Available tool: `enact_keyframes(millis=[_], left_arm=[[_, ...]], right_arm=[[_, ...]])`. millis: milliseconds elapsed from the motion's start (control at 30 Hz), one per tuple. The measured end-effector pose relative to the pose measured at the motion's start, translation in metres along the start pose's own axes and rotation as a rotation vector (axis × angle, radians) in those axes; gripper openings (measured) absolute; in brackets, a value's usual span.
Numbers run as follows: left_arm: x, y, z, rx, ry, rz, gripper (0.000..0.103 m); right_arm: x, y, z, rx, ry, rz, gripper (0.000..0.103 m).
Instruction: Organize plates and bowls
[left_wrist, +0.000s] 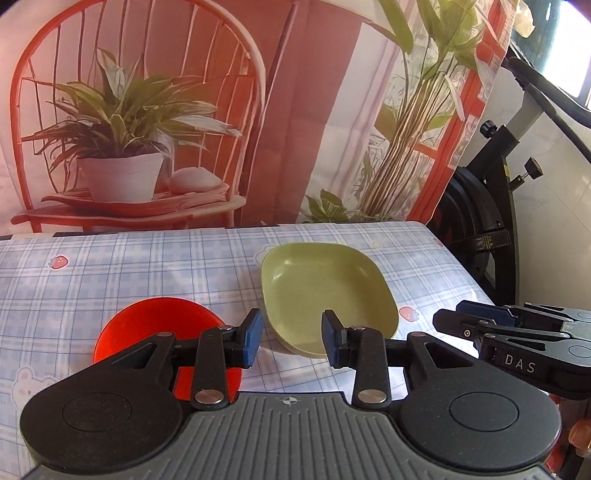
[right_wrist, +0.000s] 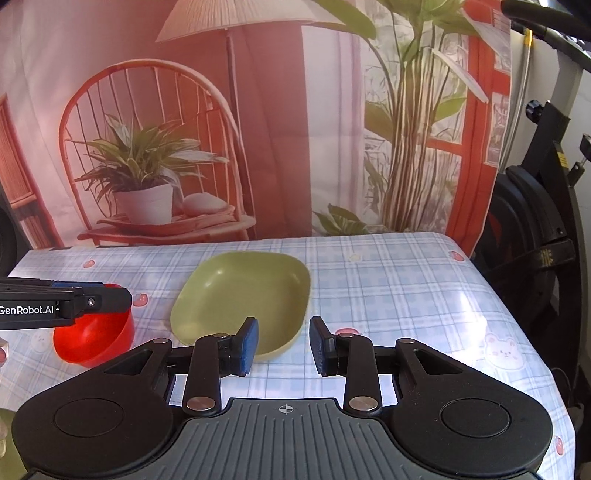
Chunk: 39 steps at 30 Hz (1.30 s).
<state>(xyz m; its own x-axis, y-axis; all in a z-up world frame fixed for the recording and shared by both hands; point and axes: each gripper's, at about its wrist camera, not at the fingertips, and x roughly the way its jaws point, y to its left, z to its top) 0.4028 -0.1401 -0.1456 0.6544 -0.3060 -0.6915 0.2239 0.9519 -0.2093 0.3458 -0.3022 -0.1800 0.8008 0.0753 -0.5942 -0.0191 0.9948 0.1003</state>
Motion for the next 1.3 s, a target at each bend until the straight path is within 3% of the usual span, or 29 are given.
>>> enact_keyframes(millis=[133,367,767,833,900,1000,1200,1300], left_arm=[[0.022,0.008,0.009,-0.056,0.036,0.013,0.042],[0.050,0.008,0.013,-0.048,0.102,0.069,0.043],[0.072,0.009,0.015,-0.064,0.151,0.071,0.042],[0.071,0.010,0.015,-0.065,0.148,0.056,0.036],[0.071,0.008,0.014,-0.041,0.149,0.051,0.020],[0.069,0.005,0.014,-0.018,0.155,0.026,0.013],[0.051,0.001,0.017,-0.022,0.140,-0.057,0.010],[0.042,0.000,0.020,-0.012,0.127,-0.035,0.010]], right_arm=[[0.034,-0.010,0.011,0.071,0.079,-0.009,0.028],[0.075,-0.024,0.018,0.142,0.162,-0.024,0.028],[0.097,-0.032,0.016,0.248,0.249,-0.012,0.017],[0.097,-0.032,0.015,0.262,0.250,-0.011,0.015],[0.096,-0.031,0.015,0.270,0.253,-0.002,0.009],[0.092,-0.029,0.017,0.278,0.248,0.002,0.007],[0.079,-0.024,0.021,0.287,0.235,0.017,0.007],[0.069,-0.017,0.024,0.270,0.228,0.013,0.007]])
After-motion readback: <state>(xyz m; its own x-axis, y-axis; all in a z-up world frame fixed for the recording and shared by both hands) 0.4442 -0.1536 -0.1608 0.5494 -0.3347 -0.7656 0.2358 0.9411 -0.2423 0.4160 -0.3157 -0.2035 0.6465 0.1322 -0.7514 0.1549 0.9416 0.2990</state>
